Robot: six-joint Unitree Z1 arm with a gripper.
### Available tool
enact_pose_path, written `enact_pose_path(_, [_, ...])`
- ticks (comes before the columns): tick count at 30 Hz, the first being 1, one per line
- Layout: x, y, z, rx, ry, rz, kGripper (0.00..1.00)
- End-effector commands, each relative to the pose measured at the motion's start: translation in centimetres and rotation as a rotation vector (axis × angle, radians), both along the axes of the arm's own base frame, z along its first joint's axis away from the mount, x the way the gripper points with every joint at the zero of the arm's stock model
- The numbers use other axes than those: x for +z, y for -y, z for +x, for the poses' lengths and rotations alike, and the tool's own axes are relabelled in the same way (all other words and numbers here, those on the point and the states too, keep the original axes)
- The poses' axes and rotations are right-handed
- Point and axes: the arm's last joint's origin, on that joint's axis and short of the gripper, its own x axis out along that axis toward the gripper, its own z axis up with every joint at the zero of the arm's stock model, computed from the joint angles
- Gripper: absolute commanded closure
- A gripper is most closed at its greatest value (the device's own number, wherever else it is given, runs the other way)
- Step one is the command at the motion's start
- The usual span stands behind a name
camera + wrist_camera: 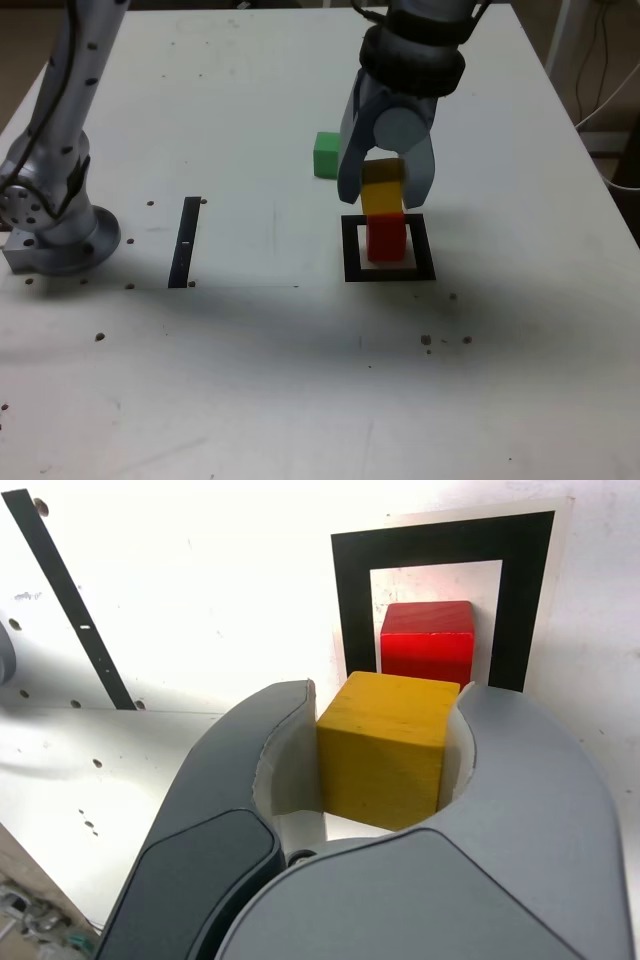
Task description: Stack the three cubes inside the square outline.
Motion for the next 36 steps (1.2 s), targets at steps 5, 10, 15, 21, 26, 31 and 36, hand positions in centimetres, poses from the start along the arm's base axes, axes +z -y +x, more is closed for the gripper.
enact_pose_path(5, [-0.4,0.3,0.6,-0.032,-0.013,0.016,0.69])
enact_pose_path(10, [-0.9,0.2,0.9,-0.041,-0.023,0.028,0.68])
enact_pose_path(15, [-1.2,0.2,1.1,-0.042,-0.029,0.027,0.68])
enact_pose_path(21, [-1.9,0.3,1.6,-0.040,-0.041,0.021,0.68])
enact_pose_path(26, [-2.3,0.3,1.9,-0.040,-0.046,0.017,0.68])
enact_pose_path(31, [-2.6,0.3,2.0,-0.039,-0.053,0.015,0.63])
enact_pose_path(36, [-2.9,0.3,1.9,-0.036,-0.066,0.007,0.23])
